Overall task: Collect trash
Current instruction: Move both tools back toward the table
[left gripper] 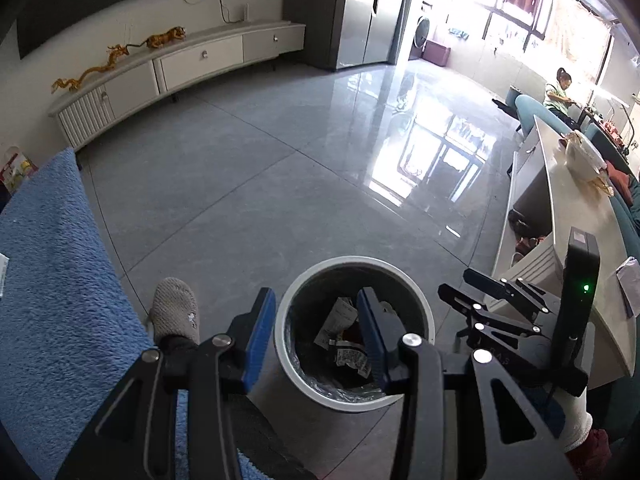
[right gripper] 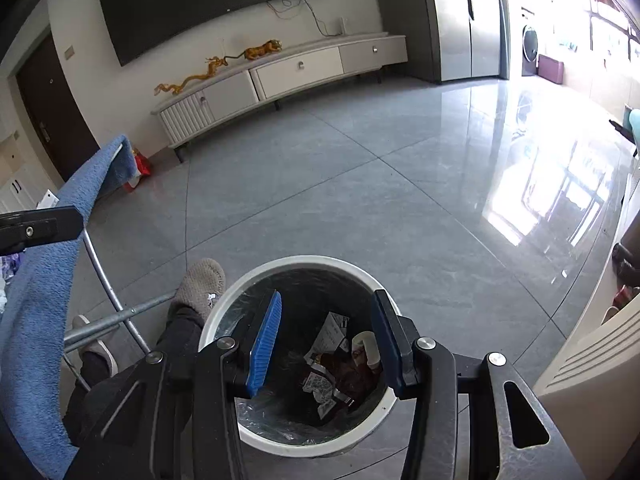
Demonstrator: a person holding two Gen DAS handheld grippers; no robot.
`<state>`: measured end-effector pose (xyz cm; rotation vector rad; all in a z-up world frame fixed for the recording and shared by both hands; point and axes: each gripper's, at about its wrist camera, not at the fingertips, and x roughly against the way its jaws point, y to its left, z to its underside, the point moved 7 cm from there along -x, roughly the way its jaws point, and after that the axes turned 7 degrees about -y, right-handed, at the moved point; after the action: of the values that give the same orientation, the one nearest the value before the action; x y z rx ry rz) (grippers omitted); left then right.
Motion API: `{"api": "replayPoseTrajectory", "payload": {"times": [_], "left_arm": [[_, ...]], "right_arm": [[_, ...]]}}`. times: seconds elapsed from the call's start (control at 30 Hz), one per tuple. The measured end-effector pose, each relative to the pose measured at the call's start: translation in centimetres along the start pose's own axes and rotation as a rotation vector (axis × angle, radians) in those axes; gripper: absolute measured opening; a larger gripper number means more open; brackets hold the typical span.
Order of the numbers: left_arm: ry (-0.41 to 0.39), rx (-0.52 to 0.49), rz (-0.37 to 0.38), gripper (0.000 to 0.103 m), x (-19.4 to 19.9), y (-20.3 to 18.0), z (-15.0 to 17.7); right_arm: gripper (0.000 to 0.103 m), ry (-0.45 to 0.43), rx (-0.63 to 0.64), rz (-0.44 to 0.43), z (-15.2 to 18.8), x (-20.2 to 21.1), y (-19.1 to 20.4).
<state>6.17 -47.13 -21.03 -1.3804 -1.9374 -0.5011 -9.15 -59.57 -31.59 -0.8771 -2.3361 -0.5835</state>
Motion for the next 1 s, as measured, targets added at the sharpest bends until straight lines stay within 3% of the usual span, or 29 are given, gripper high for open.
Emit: {"api": "replayPoseTrajectory", "payload": {"times": [0.27,0.53,0.63,0.83,1.0], "left_arm": [[-0.221,-0.018,-0.11,0.041,8.6,2.7,-1.3],[-0.304,0.019,-0.211,0.055,16.3,7.2,0.0],[-0.352,0.053,-0.279,0.077,19.3,9.5,0.9],[-0.419,0.112,-0.379,0.078,24.5,13.6,3.5],[-0.427,0.168,-0.426,0.078,26.5,17.1,5.7]], "right_arm": [[0.046,-0.089,0.044,0.002,-3.1,4.8,1.7],[0.05,-0.184,0.135,-0.046,-6.5,9.8,6.7],[0.054,-0.206,0.174,-0.082,-7.3,11.0,9.2],[0.054,-0.217,0.246,-0.17,-8.4,12.2,14.8],[0.054,-0.211,0.302,-0.221,-8.5,12.9,18.8]]}}
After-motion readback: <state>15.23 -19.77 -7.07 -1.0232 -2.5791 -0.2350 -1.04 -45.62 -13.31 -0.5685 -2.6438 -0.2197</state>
